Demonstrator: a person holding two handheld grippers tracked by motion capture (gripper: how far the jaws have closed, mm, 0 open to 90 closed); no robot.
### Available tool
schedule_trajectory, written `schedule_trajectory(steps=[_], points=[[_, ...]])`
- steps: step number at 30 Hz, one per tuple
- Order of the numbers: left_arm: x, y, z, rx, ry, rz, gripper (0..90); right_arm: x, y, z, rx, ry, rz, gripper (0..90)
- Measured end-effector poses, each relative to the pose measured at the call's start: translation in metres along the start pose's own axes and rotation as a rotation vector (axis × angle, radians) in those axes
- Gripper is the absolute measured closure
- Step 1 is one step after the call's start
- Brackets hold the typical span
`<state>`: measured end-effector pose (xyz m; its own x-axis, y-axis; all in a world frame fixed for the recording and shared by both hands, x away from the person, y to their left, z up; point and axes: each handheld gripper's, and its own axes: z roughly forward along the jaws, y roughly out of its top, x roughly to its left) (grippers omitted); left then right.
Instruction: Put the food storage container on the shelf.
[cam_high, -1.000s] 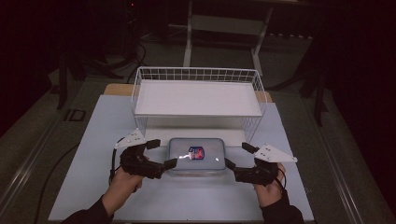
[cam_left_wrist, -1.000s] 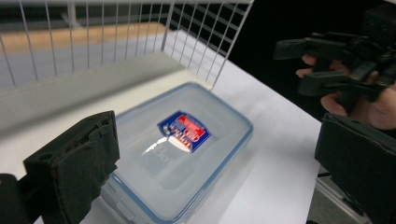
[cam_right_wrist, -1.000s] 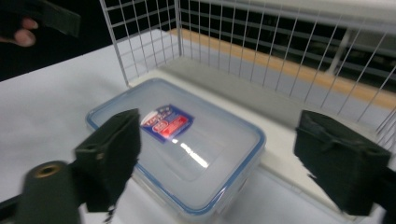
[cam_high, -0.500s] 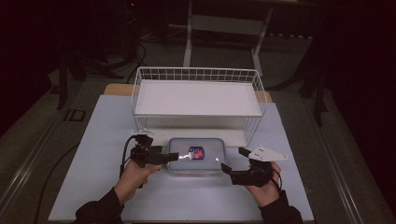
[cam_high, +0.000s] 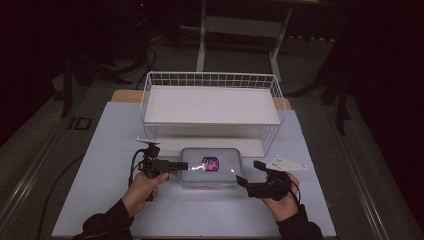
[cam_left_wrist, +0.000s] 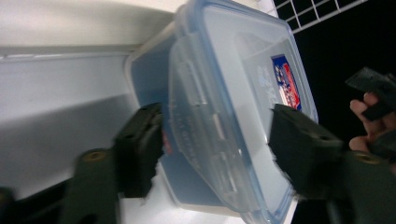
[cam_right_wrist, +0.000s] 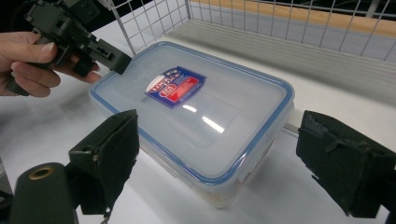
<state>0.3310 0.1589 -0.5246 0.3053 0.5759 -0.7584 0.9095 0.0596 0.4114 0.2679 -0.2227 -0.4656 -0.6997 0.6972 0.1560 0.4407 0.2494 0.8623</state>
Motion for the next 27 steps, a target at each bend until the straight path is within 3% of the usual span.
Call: schedule_trajectory(steps=[1, 3, 8, 12, 19, 27], points=[[0.0, 0.0, 0.0, 0.0, 0.0, 0.0, 38.4, 0.0, 0.0, 0.0, 0.0, 0.0, 0.0, 13.0], [0.004, 0.0, 0.0, 0.01, -0.042, -0.043, 41.4, -0.001, -0.001, 0.0, 0.002, 0.005, 0.012, 13.0], [0.006, 0.002, -0.001, 0.029, -0.057, -0.052, 45.0, -0.005, -0.002, -0.002, 0.009, 0.016, 0.043, 13.7], [0.006, 0.001, -0.002, 0.032, -0.071, -0.027, 46.5, -0.009, -0.004, -0.002, 0.015, 0.027, 0.064, 14.7], [0.002, -0.004, -0.01, 0.026, -0.086, 0.05, 51.2, -0.017, -0.008, 0.004, 0.046, 0.069, 0.122, 18.8], [0.001, -0.012, -0.015, 0.019, -0.139, 0.121, 55.6, -0.027, -0.013, 0.018, 0.088, 0.11, 0.189, 21.9]])
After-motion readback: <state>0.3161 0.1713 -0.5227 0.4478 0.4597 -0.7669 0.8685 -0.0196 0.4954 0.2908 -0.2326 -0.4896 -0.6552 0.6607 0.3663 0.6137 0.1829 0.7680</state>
